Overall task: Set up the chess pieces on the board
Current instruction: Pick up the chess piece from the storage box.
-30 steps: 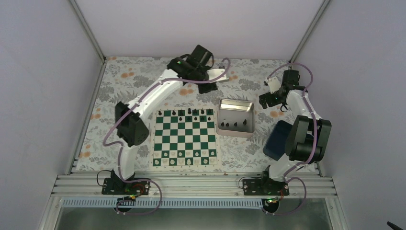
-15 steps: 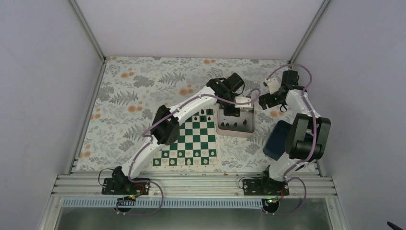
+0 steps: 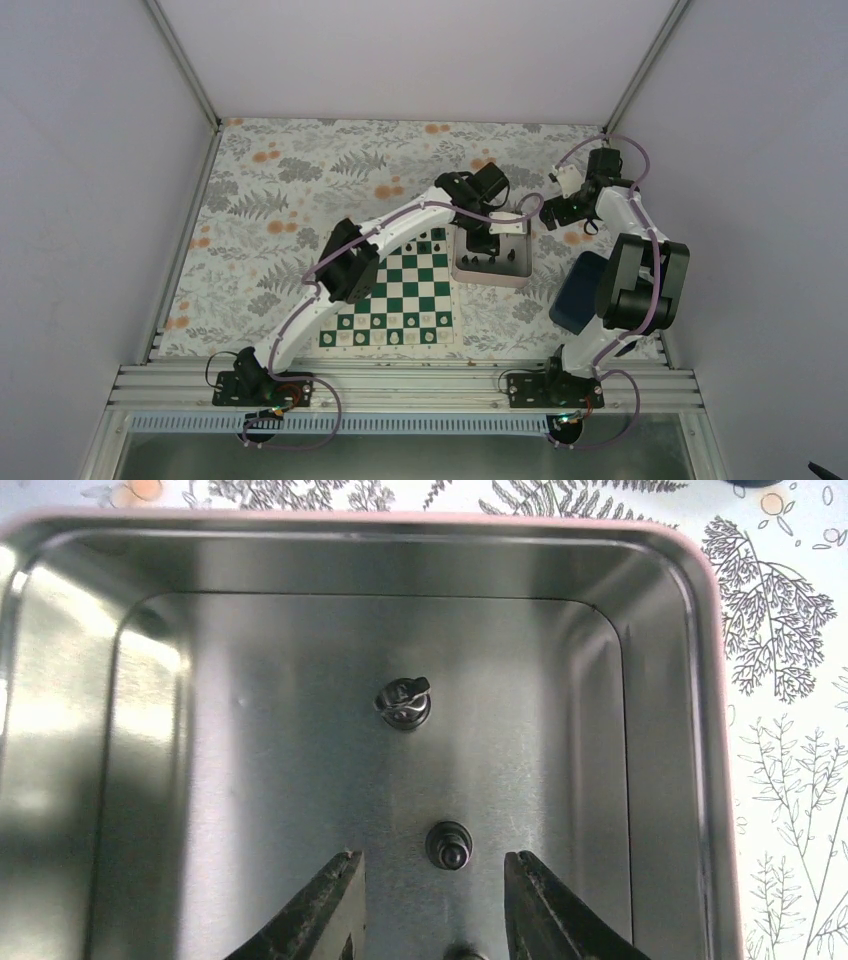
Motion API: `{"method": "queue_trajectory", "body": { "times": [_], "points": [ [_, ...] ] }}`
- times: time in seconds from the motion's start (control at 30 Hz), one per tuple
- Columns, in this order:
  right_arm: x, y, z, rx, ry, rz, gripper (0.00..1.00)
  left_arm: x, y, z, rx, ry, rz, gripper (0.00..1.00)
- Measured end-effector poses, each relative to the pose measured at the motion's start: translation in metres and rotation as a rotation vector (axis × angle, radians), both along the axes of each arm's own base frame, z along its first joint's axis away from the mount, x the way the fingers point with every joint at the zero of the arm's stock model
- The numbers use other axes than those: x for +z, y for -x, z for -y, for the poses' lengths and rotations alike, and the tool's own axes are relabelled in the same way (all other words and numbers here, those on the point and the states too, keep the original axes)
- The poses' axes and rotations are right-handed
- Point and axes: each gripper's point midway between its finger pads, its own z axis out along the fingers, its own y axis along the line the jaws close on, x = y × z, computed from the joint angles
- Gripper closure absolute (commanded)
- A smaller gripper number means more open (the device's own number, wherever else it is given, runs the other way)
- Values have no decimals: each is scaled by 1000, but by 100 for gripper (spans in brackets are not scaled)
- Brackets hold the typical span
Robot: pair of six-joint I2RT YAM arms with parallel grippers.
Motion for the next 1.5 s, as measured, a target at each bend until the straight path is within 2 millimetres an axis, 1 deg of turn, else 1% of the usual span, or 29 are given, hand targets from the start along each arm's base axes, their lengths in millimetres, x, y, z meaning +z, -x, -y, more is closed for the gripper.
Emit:
{"method": "queue_trajectory", "body": {
  "times": [0.23,0.5,0.6,0.77,0.83,1.17,1.37,1.5],
  "points": [
    [0,0,-1,2,-3,0,0,-22,3,0,0,-28,-26,62],
    [0,0,-2,5,-9,1,0,-23,1,2,5,-19,-22,63],
    [0,0,-2,6,-10,0,0,-27,0,4,9,-18,-25,63],
    [0,1,-2,7,-12,-2,0,-48,1,2,12,-45,-46,63],
    [0,1,-3,7,-13,-2,0,-52,1,3,10,-45,-50,67],
    [-1,2,-3,9,-17,-7,0,-50,1,6,15,-40,-48,94],
    [-1,2,-3,9,-17,-9,0,-49,1,5,15,-41,-43,95],
    [-1,2,-3,9,-17,-9,0,-41,0,-1,24,-57,-24,95]
  ]
}}
